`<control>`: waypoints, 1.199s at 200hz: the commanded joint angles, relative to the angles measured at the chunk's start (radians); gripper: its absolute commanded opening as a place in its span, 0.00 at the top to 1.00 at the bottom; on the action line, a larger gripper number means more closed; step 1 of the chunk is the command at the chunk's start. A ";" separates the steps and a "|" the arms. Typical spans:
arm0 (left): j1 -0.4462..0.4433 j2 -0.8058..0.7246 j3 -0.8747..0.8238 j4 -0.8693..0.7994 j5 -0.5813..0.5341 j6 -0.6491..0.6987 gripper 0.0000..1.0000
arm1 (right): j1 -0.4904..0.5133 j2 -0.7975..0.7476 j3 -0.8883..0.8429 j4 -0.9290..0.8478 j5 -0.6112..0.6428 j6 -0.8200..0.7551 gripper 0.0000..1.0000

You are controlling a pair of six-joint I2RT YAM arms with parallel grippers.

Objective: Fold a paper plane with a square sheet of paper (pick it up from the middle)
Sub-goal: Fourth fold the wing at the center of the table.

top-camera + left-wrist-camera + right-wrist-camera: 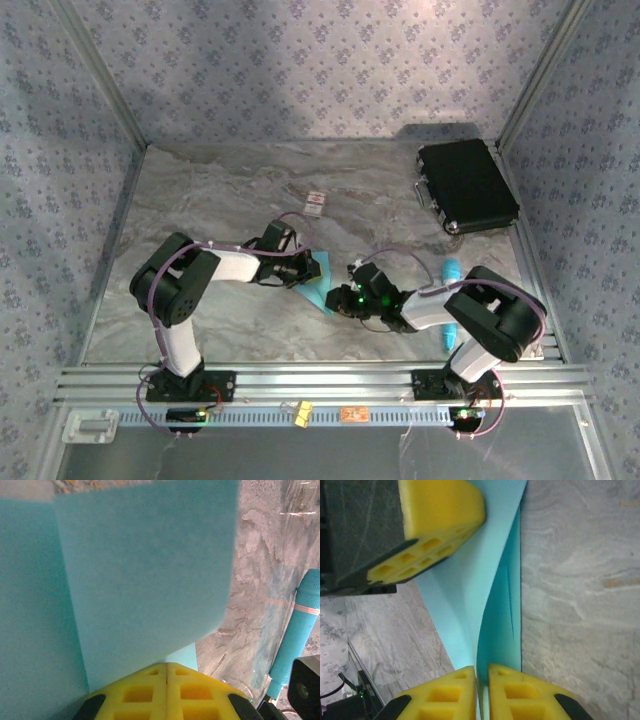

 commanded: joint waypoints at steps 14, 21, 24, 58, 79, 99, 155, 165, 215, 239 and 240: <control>0.012 -0.003 -0.032 -0.069 -0.068 0.011 0.97 | 0.009 -0.029 -0.038 -0.114 0.026 -0.015 0.89; 0.013 -0.001 -0.029 -0.068 -0.068 0.011 0.97 | 0.009 -0.026 -0.041 -0.109 0.022 -0.016 0.92; 0.013 -0.001 -0.029 -0.069 -0.067 0.011 0.97 | 0.011 -0.023 -0.044 -0.105 0.019 -0.016 0.93; 0.012 0.002 -0.027 -0.071 -0.067 0.011 0.97 | 0.016 -0.010 -0.065 -0.070 0.005 -0.003 0.96; 0.014 0.002 -0.026 -0.073 -0.068 0.011 0.97 | 0.016 -0.023 -0.065 -0.080 0.005 0.000 0.94; 0.016 0.002 -0.026 -0.075 -0.071 0.012 0.97 | 0.016 -0.052 -0.063 -0.112 0.016 -0.003 0.94; 0.017 0.009 -0.025 -0.073 -0.070 0.011 0.97 | 0.027 -0.077 -0.070 -0.134 -0.007 -0.019 0.95; 0.016 0.009 -0.026 -0.073 -0.070 0.011 0.98 | 0.026 -0.076 -0.070 -0.143 -0.008 -0.022 0.95; 0.017 0.008 -0.028 -0.075 -0.074 0.010 0.98 | 0.040 -0.084 -0.087 -0.160 -0.013 -0.019 0.93; 0.017 0.011 -0.028 -0.075 -0.073 0.010 0.98 | 0.056 -0.117 -0.088 -0.186 -0.004 -0.039 0.95; 0.018 0.011 -0.029 -0.075 -0.073 0.010 0.98 | 0.057 -0.119 -0.086 -0.188 -0.003 -0.040 0.95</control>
